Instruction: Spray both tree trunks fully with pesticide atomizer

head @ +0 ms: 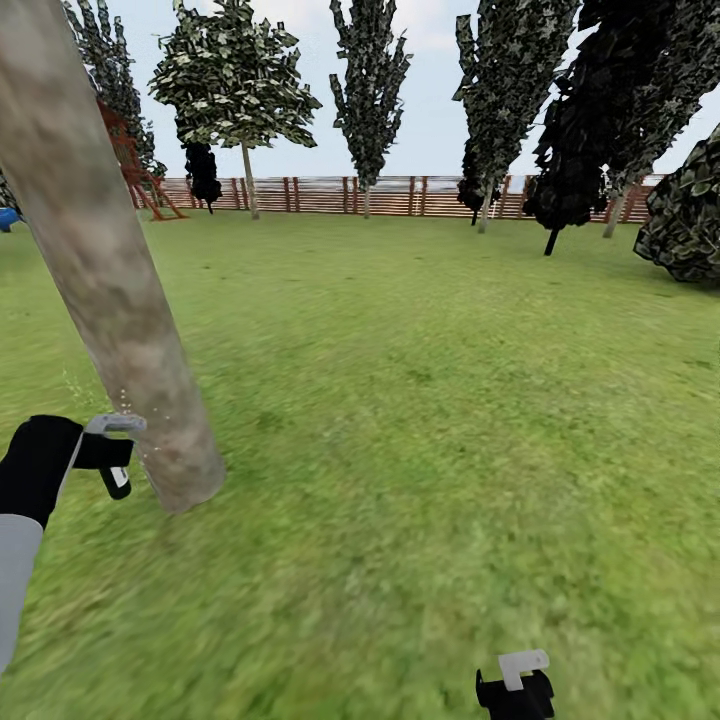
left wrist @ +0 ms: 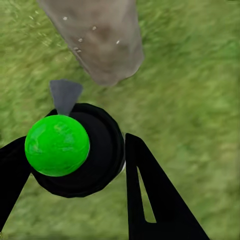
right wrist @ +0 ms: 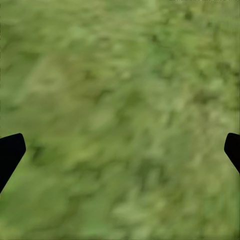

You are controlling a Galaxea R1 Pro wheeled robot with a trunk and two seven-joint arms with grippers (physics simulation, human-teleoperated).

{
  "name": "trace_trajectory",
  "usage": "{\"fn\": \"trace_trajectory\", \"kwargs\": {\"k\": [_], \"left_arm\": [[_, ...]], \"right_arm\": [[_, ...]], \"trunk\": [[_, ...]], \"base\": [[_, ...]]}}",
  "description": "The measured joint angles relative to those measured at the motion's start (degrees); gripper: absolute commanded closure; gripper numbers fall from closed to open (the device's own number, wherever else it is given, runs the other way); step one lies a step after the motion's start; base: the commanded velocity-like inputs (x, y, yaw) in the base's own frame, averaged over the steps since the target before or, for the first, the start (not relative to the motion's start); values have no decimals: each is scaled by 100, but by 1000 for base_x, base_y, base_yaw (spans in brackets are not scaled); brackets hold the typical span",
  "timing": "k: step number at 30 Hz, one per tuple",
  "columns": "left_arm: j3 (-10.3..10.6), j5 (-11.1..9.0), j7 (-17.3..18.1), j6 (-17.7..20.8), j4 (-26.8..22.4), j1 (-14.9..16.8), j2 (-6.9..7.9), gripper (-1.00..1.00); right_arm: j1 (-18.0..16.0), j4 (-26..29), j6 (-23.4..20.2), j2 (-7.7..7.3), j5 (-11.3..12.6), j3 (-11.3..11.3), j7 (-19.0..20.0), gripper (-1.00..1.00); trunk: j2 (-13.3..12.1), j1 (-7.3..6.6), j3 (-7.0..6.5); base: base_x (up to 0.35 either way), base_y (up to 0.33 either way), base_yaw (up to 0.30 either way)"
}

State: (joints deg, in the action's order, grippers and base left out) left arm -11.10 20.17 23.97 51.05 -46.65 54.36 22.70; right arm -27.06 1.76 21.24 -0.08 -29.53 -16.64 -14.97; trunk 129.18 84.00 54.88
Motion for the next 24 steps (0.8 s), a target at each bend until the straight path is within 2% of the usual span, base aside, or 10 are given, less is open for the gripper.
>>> {"fn": "trace_trajectory", "kwargs": {"k": [3,9,24], "left_arm": [[-1,-2,-7,-1,-191,-59,10,100],[5,0,-11,-12,-233,-111,-5,100],[-50,-3,-140,-22,-153,-113,-7,100]], "right_arm": [[1,-1,1,5,-1,0,0,-100],[-1,-2,3,8,-1,2,0,-100],[-2,0,2,8,-1,2,-1,-100]], "trunk": [[0,0,0],[0,-2,0],[0,-2,0]], "base": [[0,-1,192],[82,-54,229],[227,-180,23]]}}
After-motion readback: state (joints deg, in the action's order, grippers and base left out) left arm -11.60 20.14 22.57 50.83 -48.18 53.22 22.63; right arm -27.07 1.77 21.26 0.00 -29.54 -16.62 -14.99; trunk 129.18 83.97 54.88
